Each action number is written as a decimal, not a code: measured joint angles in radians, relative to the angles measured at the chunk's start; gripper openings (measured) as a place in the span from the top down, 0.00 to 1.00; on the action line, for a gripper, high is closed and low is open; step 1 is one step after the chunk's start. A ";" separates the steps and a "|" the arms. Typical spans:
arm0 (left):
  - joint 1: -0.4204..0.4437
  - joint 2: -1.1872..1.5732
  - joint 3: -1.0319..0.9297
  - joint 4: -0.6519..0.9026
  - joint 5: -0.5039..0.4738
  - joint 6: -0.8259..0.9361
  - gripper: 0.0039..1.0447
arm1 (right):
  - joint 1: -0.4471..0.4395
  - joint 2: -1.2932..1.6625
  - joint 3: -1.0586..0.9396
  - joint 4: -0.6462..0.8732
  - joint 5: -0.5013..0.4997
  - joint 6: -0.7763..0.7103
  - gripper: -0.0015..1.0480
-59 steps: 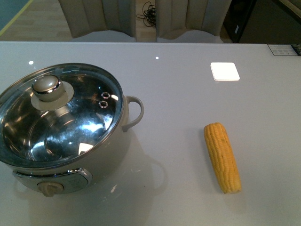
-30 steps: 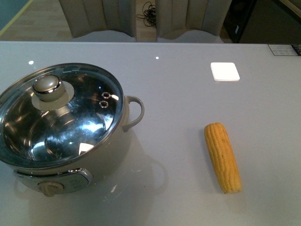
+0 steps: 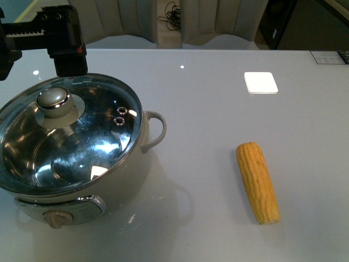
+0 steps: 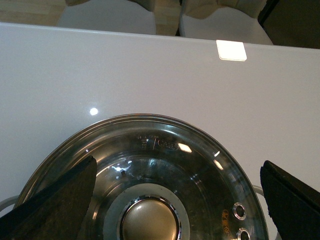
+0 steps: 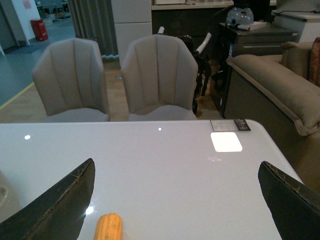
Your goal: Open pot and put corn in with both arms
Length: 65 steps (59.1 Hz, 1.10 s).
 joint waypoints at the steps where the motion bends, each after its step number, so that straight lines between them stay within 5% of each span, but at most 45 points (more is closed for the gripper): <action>1: 0.001 0.013 0.004 0.003 0.000 0.000 0.07 | 0.000 0.000 0.000 0.000 0.000 0.000 0.09; 58: -0.019 0.237 0.003 0.069 -0.089 0.017 0.07 | 0.000 0.000 0.000 0.000 0.000 0.000 0.09; 65: -0.018 0.243 0.013 0.069 -0.089 0.017 0.21 | 0.000 0.000 0.000 0.000 0.000 0.000 0.09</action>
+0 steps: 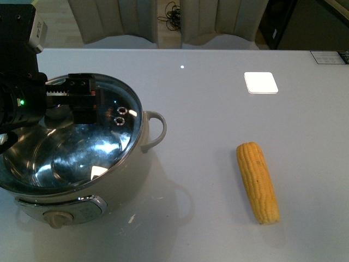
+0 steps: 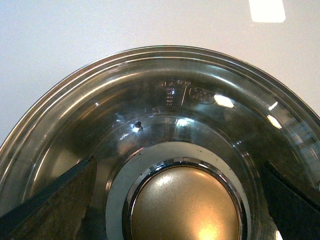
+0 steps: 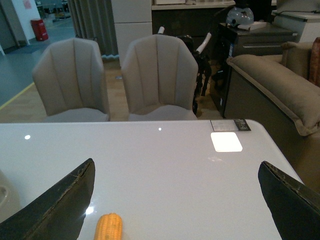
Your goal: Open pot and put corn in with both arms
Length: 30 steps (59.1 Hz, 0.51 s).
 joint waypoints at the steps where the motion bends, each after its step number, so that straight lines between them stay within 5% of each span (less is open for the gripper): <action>1: 0.000 0.000 0.002 0.000 0.000 0.000 0.24 | 0.000 0.000 0.000 0.000 0.000 0.000 0.09; 12: 0.000 0.000 0.004 0.001 -0.013 0.000 0.55 | 0.000 0.000 0.000 0.000 0.000 0.000 0.09; 30: 0.000 -0.002 0.004 0.007 -0.021 0.016 0.58 | 0.000 0.000 0.000 0.000 0.000 0.000 0.09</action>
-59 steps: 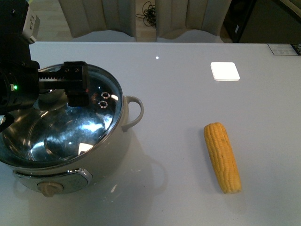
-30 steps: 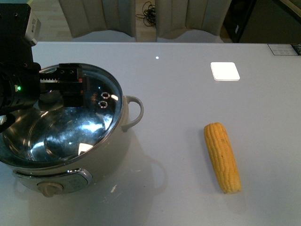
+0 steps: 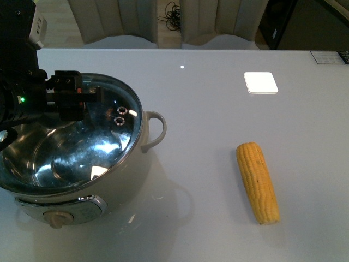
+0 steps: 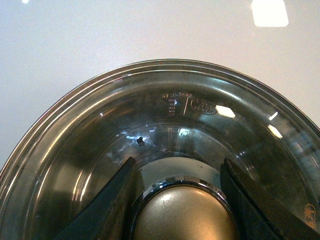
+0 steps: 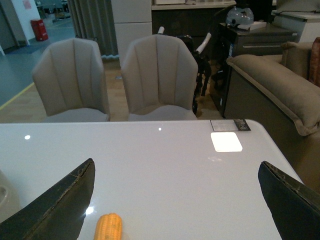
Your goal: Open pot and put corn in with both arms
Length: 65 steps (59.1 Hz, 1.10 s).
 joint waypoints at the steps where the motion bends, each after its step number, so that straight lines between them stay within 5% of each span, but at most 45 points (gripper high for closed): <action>1: 0.000 -0.001 0.000 0.000 -0.001 0.001 0.58 | 0.000 0.000 0.000 0.000 0.000 0.000 0.09; 46: 0.032 -0.158 0.039 -0.097 -0.007 0.031 0.58 | 0.000 0.000 0.000 0.000 0.000 0.000 0.09; 65: 0.199 -0.363 0.021 -0.125 0.093 0.072 0.58 | 0.000 0.000 0.000 0.000 0.000 0.000 0.09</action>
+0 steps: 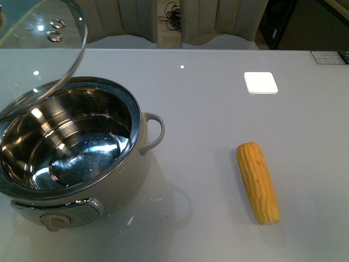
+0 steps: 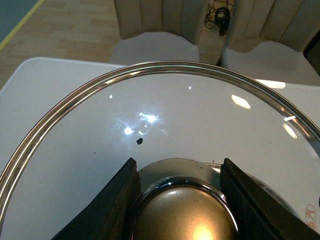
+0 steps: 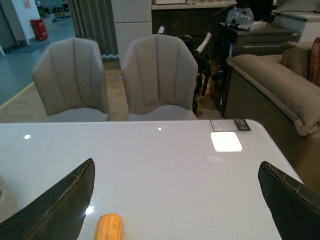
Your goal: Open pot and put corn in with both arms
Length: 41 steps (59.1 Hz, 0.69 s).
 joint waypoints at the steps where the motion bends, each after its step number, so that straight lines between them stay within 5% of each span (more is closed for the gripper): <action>1: 0.014 -0.015 -0.009 0.000 0.011 0.004 0.58 | 0.000 0.000 0.000 0.000 0.000 0.000 0.09; 13: 0.195 -0.118 -0.120 0.032 0.118 0.066 0.58 | 0.000 0.000 0.000 0.000 0.000 0.000 0.09; 23: 0.428 -0.125 -0.221 0.088 0.230 0.137 0.58 | 0.000 0.000 0.000 0.000 0.000 0.000 0.09; 41: 0.785 0.091 -0.276 0.326 0.337 0.247 0.58 | 0.000 0.000 0.000 0.000 0.000 0.000 0.09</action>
